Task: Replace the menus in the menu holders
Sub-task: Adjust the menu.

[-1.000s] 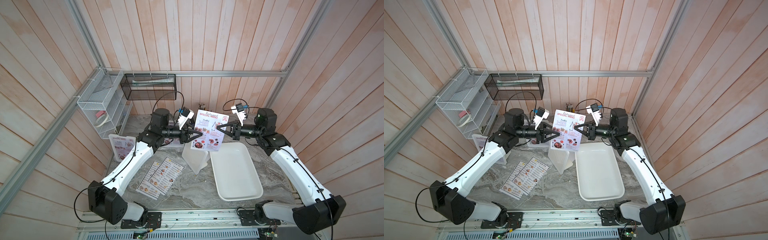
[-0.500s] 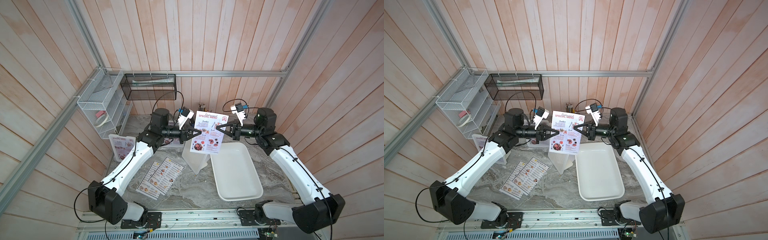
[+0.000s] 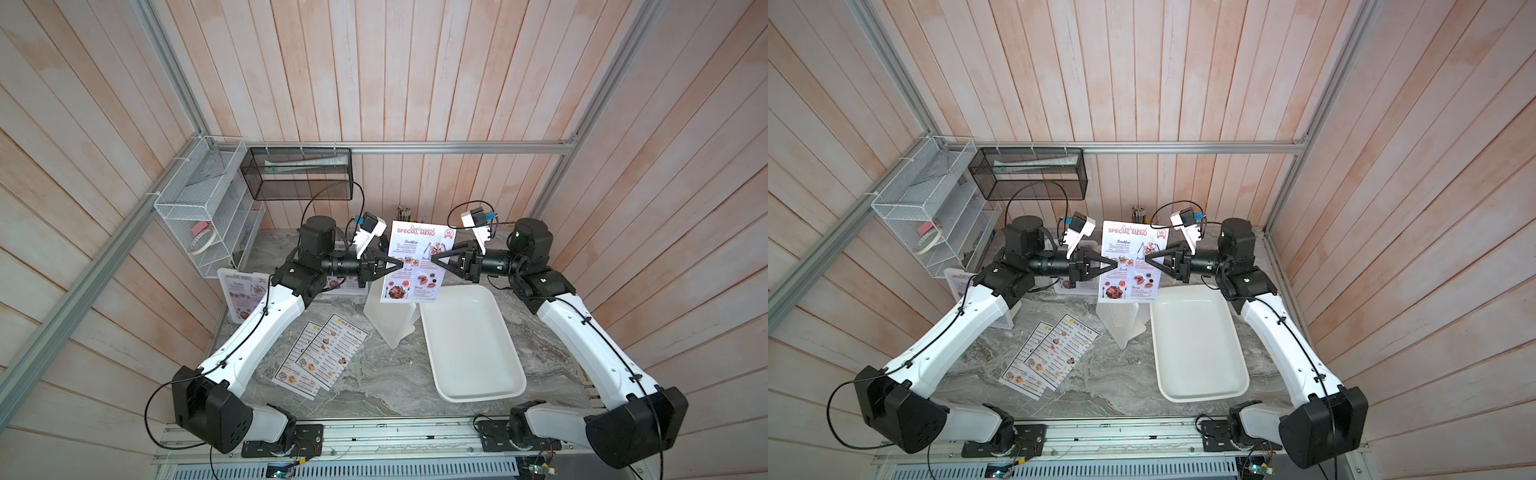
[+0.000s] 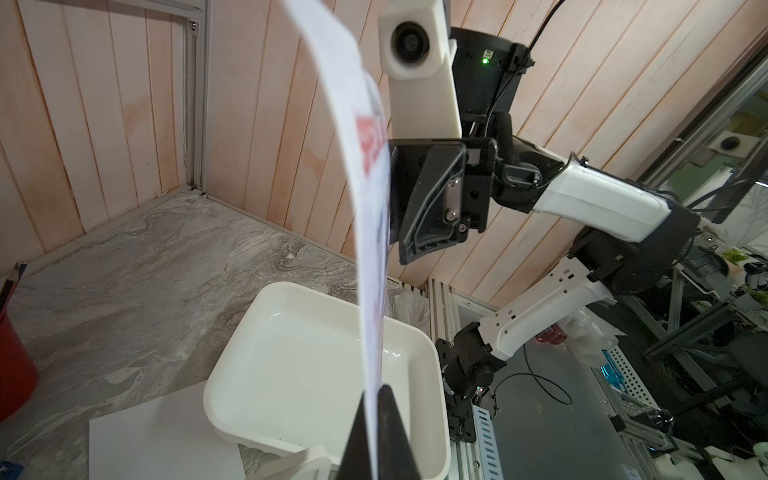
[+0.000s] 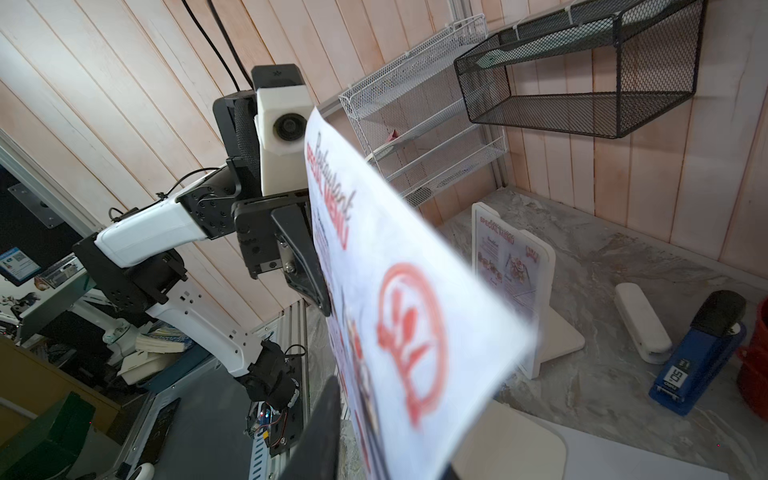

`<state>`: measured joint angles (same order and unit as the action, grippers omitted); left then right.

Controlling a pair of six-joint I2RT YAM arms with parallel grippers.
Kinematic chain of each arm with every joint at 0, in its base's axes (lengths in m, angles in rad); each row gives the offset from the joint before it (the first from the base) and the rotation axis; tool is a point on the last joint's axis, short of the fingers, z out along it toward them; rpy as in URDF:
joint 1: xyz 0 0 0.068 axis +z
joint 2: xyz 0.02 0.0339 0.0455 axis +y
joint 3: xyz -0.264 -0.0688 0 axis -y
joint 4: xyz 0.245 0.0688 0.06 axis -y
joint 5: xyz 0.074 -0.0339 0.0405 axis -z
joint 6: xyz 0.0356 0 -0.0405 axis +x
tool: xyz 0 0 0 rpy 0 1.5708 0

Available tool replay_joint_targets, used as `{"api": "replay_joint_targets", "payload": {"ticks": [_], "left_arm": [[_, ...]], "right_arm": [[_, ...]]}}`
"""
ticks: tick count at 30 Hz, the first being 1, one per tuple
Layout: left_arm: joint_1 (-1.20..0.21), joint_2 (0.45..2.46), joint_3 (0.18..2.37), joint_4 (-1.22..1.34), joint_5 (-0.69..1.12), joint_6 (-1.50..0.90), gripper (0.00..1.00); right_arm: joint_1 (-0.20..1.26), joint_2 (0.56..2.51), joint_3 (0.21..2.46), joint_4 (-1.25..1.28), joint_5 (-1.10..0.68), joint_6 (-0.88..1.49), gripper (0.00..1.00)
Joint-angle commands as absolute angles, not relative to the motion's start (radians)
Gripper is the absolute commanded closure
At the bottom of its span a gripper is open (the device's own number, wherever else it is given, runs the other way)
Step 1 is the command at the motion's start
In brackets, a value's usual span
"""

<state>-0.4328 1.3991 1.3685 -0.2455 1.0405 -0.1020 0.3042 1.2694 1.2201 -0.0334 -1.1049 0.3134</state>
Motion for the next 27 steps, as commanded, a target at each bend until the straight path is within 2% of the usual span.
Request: {"api": "replay_joint_targets", "payload": {"ticks": [1,5,8,13,15,17,19,20,24,27], "left_arm": [[-0.431,1.379,1.381,-0.22,1.057,-0.119,1.0],[-0.43,1.379,1.38,-0.215,1.054,-0.124,1.0],[-0.431,1.375,1.377,-0.205,1.036,-0.127,1.0],[-0.43,1.377,1.373,-0.181,1.027,-0.145,1.0],[-0.43,1.382,1.374,-0.186,1.012,-0.144,1.0],[-0.43,1.384,1.374,-0.203,0.976,-0.14,0.84],[-0.429,1.379,1.367,-0.226,0.922,-0.14,0.61],[-0.43,1.373,1.358,-0.233,0.888,-0.142,0.53],[-0.424,1.328,1.292,-0.241,0.654,-0.193,0.2],[-0.405,1.299,1.237,-0.258,0.473,-0.236,0.16]], "right_arm": [[0.317,1.261,1.193,0.053,-1.138,0.352,0.75],[0.332,1.26,1.177,0.077,-1.132,0.365,0.75],[0.338,1.254,1.16,0.106,-1.137,0.39,0.79],[0.356,1.25,1.144,0.149,-1.126,0.425,0.95],[0.363,1.247,1.147,0.148,-1.109,0.43,0.98],[0.37,1.242,1.154,0.138,-1.078,0.435,1.0],[0.377,1.231,1.163,0.118,-1.028,0.433,1.0],[0.38,1.224,1.166,0.103,-1.0,0.435,1.0],[0.384,1.212,1.194,0.003,-0.871,0.454,1.0],[0.414,1.208,1.244,-0.117,-0.764,0.441,1.0]]}}
